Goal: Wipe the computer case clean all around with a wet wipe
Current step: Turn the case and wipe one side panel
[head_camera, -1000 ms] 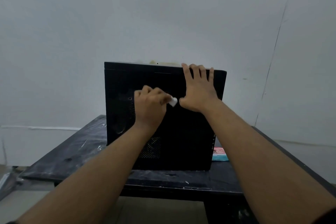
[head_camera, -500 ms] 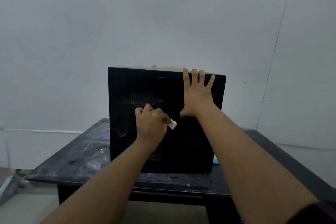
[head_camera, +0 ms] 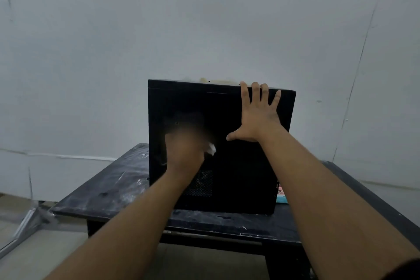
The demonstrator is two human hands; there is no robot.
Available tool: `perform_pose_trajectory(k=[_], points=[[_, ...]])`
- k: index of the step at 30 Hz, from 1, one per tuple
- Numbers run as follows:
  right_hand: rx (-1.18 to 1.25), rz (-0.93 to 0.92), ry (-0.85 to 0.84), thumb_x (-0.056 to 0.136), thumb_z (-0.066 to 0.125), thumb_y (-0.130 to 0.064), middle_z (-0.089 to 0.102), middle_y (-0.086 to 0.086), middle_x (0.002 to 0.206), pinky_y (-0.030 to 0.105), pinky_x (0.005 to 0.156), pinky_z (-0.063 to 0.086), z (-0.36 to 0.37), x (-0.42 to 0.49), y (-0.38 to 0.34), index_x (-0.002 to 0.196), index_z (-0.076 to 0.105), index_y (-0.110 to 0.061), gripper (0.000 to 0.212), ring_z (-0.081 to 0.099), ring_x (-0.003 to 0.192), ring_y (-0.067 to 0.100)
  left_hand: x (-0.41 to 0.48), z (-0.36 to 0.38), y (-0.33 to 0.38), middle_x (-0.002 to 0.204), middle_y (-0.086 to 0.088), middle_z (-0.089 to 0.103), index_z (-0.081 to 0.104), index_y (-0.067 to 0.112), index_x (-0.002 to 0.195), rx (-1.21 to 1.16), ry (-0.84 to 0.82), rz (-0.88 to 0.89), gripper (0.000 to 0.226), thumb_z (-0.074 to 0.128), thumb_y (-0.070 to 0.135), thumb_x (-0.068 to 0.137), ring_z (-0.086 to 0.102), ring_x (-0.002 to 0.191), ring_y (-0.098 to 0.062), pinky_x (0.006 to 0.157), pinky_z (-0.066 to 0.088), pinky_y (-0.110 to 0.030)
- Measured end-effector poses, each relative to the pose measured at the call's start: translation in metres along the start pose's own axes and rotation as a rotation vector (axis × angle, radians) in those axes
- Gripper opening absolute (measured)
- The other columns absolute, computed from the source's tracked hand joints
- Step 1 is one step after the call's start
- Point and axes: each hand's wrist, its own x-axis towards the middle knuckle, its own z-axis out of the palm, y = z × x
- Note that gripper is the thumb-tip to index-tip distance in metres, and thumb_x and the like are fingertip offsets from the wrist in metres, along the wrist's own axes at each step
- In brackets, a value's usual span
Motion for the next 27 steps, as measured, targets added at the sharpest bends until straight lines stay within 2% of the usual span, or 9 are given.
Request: perform_pose_trajectory(k=[3,6,11,13,17,23,27], points=[[-0.015,0.007,-0.01,0.054,0.077,-0.092,-0.008,0.021,0.169,0.08,0.121,-0.001,-0.001,0.001,-0.001,0.163,-0.026,-0.017,0.168,-0.008,0.159,0.049,-0.019,0.005,-0.007,0.074,0.013,0.069,0.082,0.033,0.075,0.089,-0.014,0.027,0.013,0.087,0.022,0.081,0.054,0.074,-0.018,0.078,0.035,-0.041],[-0.033,0.019,-0.014,0.054,0.076,-0.093,-0.007,0.022,0.168,0.08,0.121,0.0,-0.001,0.001,-0.004,0.162,-0.028,-0.015,0.169,-0.007,0.158,0.05,-0.006,0.0,-0.002,0.075,0.013,0.07,0.083,0.036,0.079,0.12,0.033,0.057,0.011,0.08,0.027,0.085,0.052,0.076,-0.017,0.08,0.034,-0.041],[-0.055,0.038,-0.001,0.055,0.073,-0.095,-0.007,0.022,0.167,0.08,0.121,0.001,0.002,0.003,-0.006,0.161,-0.029,-0.014,0.168,-0.006,0.158,0.05,0.056,-0.024,0.022,0.088,0.017,0.074,0.082,0.035,0.086,0.026,0.196,-0.079,0.01,0.076,0.03,0.091,0.053,0.086,-0.014,0.081,0.024,-0.037],[-0.054,0.036,0.003,0.055,0.072,-0.096,-0.007,0.022,0.167,0.08,0.121,0.001,0.003,0.003,-0.004,0.161,-0.029,-0.014,0.168,-0.006,0.158,0.049,0.073,-0.031,0.025,0.089,0.018,0.074,0.082,0.035,0.087,0.01,0.216,-0.103,0.009,0.076,0.03,0.091,0.053,0.089,-0.013,0.082,0.025,-0.037],[-0.048,0.032,-0.003,0.056,0.072,-0.095,-0.006,0.021,0.168,0.08,0.121,0.001,0.002,0.003,-0.003,0.162,-0.028,-0.015,0.166,-0.006,0.159,0.049,0.057,-0.025,0.014,0.087,0.016,0.072,0.081,0.033,0.088,-0.02,0.168,-0.106,0.009,0.076,0.027,0.092,0.054,0.087,-0.013,0.083,0.03,-0.039],[-0.014,0.023,-0.022,0.062,0.072,-0.092,-0.003,0.021,0.171,0.081,0.12,0.007,-0.008,-0.001,-0.007,0.165,-0.017,-0.016,0.156,-0.003,0.159,0.048,0.009,-0.014,-0.006,0.079,0.011,0.07,0.081,0.033,0.079,0.158,-0.018,0.018,0.013,0.076,0.022,0.083,0.057,0.079,-0.017,0.083,0.031,-0.041],[-0.013,0.054,-0.054,0.069,0.068,-0.092,0.001,0.021,0.172,0.081,0.119,0.001,-0.018,-0.002,-0.011,0.166,-0.009,-0.014,0.146,-0.002,0.16,0.046,0.043,-0.035,-0.001,0.081,0.012,0.071,0.081,0.033,0.081,0.203,0.043,0.038,0.014,0.071,0.023,0.083,0.057,0.081,-0.018,0.081,0.023,-0.038]])
